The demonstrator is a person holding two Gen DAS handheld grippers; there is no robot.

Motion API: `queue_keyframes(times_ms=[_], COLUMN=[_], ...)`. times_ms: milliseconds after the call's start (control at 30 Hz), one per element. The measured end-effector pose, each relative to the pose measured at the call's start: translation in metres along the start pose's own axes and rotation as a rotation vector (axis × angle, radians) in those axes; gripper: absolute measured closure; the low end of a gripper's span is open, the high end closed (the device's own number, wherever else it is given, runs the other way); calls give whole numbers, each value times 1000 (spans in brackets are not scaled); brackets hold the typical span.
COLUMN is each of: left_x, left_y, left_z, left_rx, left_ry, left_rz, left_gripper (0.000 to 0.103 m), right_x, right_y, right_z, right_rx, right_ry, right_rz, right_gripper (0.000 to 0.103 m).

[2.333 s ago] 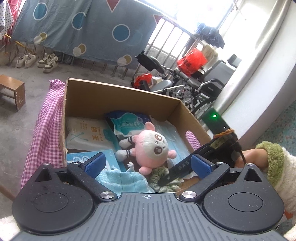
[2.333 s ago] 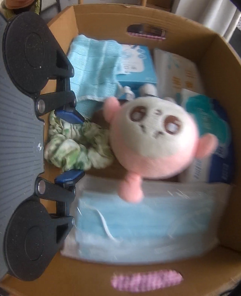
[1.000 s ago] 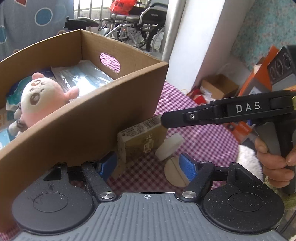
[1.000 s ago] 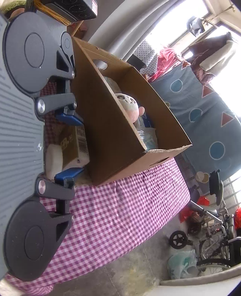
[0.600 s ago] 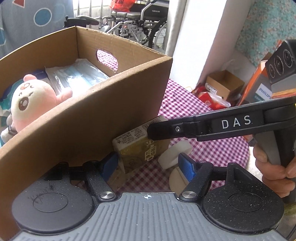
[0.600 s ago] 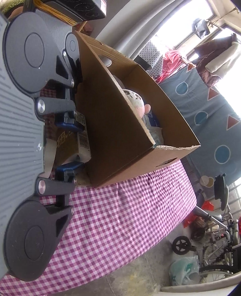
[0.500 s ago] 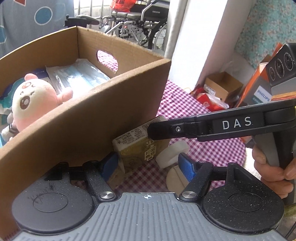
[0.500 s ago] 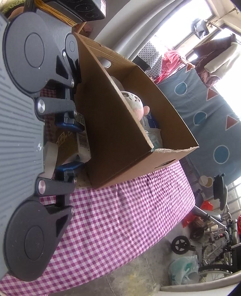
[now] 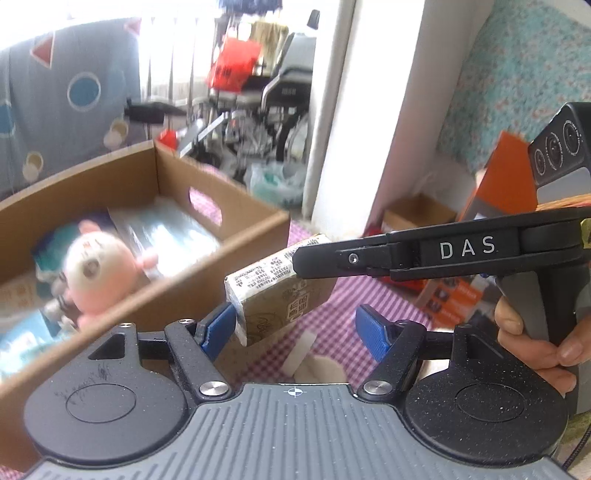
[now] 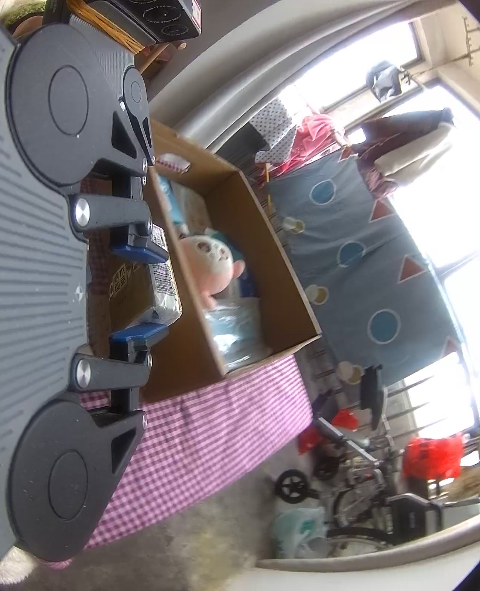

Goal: Organize soft objects
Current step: 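Lift the gold-wrapped box into the cardboard box and release it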

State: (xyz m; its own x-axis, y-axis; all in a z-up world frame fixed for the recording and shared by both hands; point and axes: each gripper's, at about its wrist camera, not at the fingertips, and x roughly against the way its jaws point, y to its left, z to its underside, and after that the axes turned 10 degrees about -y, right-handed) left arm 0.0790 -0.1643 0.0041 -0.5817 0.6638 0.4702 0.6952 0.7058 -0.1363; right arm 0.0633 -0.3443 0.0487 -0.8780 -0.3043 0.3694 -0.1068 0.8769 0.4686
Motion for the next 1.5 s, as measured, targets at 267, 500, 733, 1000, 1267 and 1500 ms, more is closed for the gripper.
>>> queue_keyframes(times_ms=[267, 500, 733, 1000, 1267, 1500], left_x=[44, 64, 43, 11, 3, -14], left_y=[7, 54, 135, 196, 205, 205], left_z=[-26, -52, -68, -53, -39, -38], left_rx=[-27, 5, 96, 186, 193, 186], left_ry=[-147, -203, -109, 34, 99, 155], left_rz=[-58, -214, -338, -380, -354, -304], left_gripper=[31, 31, 30, 30, 28, 24], right_x=[1, -75, -201, -303, -325, -321], right_y=[47, 90, 117, 106, 84, 68], right_z=[-31, -61, -77, -56, -39, -37], right_rx=[91, 141, 68, -83, -145, -185], right_ry=[-65, 34, 271, 560, 670, 709], right_rz=[-80, -229, -320, -297, -261, -193], right_gripper=[64, 64, 64, 64, 64, 62])
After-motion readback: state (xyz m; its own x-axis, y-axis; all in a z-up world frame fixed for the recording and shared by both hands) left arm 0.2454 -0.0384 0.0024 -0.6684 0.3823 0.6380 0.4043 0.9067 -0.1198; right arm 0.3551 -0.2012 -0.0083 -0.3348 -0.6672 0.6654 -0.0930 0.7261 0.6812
